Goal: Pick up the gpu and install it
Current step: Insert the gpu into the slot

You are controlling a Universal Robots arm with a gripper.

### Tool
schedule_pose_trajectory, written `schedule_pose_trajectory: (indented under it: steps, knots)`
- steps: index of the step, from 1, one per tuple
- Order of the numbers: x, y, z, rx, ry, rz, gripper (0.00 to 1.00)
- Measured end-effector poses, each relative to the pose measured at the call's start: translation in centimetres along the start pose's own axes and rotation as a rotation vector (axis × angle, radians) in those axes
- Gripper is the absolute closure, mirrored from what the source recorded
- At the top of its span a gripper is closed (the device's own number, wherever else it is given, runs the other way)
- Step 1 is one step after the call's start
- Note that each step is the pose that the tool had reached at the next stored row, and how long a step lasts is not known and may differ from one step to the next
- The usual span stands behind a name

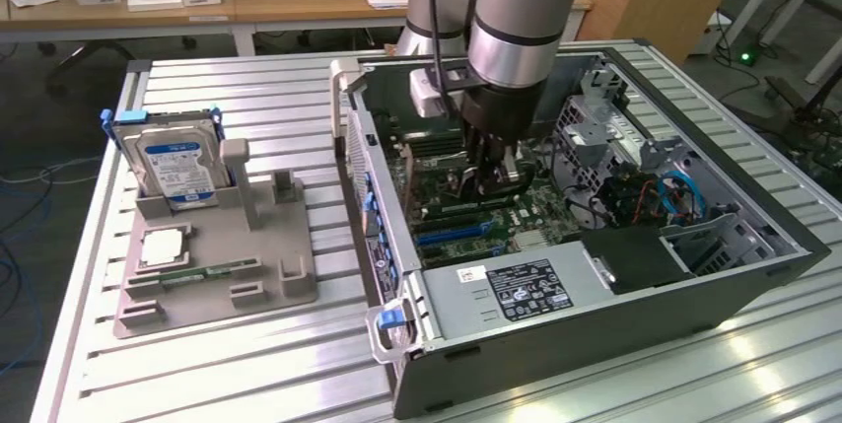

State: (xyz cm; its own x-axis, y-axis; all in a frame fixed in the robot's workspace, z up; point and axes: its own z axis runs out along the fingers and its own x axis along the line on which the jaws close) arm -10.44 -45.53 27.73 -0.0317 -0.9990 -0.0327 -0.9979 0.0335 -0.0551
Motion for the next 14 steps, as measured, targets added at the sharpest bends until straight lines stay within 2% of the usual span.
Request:
schedule_pose_trajectory:
  steps: [7,11,14]
  knots:
    - [0.0,0.07,1.23,0.0000,0.0000,0.000,0.73]
    - [0.1,0.65,1.81,0.0000,0.0001,0.000,0.73]
    - [0.2,0.74,2.10,-0.0002,0.0003,0.000,0.73]
